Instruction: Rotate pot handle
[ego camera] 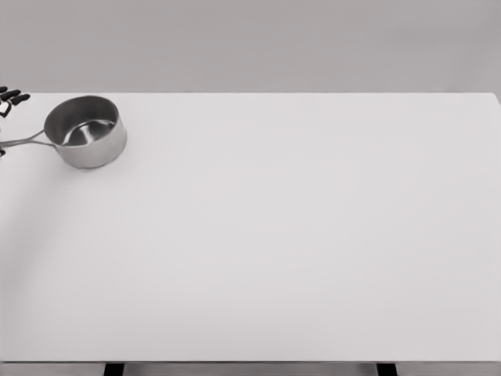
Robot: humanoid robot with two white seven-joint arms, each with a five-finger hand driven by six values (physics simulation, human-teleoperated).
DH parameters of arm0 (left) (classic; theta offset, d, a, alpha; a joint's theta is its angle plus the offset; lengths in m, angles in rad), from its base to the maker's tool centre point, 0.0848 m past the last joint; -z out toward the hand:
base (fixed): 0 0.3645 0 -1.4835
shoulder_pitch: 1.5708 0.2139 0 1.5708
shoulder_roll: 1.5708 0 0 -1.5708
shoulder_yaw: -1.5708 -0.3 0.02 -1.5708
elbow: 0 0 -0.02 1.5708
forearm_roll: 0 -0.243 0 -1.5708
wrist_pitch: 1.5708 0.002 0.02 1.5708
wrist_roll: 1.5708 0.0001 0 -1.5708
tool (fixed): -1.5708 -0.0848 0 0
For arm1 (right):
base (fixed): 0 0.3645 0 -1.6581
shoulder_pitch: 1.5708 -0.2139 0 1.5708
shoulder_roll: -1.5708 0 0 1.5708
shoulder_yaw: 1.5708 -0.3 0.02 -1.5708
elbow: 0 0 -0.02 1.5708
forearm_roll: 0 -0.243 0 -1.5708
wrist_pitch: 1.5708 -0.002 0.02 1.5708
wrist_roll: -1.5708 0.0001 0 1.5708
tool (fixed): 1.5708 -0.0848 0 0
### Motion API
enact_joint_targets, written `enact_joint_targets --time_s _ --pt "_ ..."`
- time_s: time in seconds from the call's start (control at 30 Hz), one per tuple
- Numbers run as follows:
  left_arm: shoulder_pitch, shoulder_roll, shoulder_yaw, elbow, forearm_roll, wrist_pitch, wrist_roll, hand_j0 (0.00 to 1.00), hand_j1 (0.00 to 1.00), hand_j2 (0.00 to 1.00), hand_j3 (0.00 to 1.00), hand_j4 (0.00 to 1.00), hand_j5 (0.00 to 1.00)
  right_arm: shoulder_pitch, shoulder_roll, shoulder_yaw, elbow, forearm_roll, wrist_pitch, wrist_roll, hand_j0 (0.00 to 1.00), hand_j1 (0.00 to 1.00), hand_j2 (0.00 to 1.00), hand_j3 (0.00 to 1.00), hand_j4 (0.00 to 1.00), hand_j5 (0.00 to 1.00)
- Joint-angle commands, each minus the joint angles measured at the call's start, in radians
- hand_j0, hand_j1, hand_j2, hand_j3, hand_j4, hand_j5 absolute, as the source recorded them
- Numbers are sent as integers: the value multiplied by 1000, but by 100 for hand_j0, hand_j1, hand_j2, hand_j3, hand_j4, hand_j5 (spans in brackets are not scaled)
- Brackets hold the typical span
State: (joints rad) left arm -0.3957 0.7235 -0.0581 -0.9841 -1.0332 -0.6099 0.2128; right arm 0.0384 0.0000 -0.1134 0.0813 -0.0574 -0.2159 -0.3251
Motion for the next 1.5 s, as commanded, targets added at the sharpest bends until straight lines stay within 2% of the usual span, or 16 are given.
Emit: enact_joint_targets --time_s 0.0,0.3,0.5,0.6,0.63,0.9,1.13,1.23,1.37,1.47 --pt "-2 -1 0 30 4 -1 0 100 100 100 100 100 100 0 0 0 0 -1 0 0 100 100 100 100 100 100" --pt "-17 -3 -6 61 7 -1 2 100 100 100 100 100 100 0 0 0 0 -1 0 0 100 100 100 100 100 100" --pt "-14 -3 -9 41 10 -1 0 100 100 100 100 100 100 0 0 0 0 -1 0 0 100 100 100 100 100 100" --pt "-12 -30 -26 -4 10 -1 -1 100 100 100 100 100 100 0 0 0 0 -1 0 0 100 100 100 100 100 100" --pt "-12 -42 -46 -5 10 -1 -1 100 100 100 100 100 100 0 0 0 0 -1 0 0 100 100 100 100 100 100" --pt "-14 -67 -55 -19 7 -1 -1 100 100 100 100 100 100 0 0 0 0 -1 0 0 100 100 100 100 100 100" --pt "-28 -79 -54 1 -13 -1 -3 100 100 100 100 100 100 0 0 0 0 -1 0 0 100 100 100 100 100 100" --pt "-35 -82 -54 1 -57 -1 -1 100 100 100 100 100 100 0 0 0 0 -1 0 0 100 100 100 100 100 100" --pt "-61 -82 -52 48 -59 -1 0 100 100 100 100 100 100 0 0 0 0 -1 0 0 100 100 100 100 100 100" --pt "-63 -81 -52 51 -59 -1 0 100 100 100 100 100 100 0 0 0 0 -1 0 0 100 100 100 100 100 100"
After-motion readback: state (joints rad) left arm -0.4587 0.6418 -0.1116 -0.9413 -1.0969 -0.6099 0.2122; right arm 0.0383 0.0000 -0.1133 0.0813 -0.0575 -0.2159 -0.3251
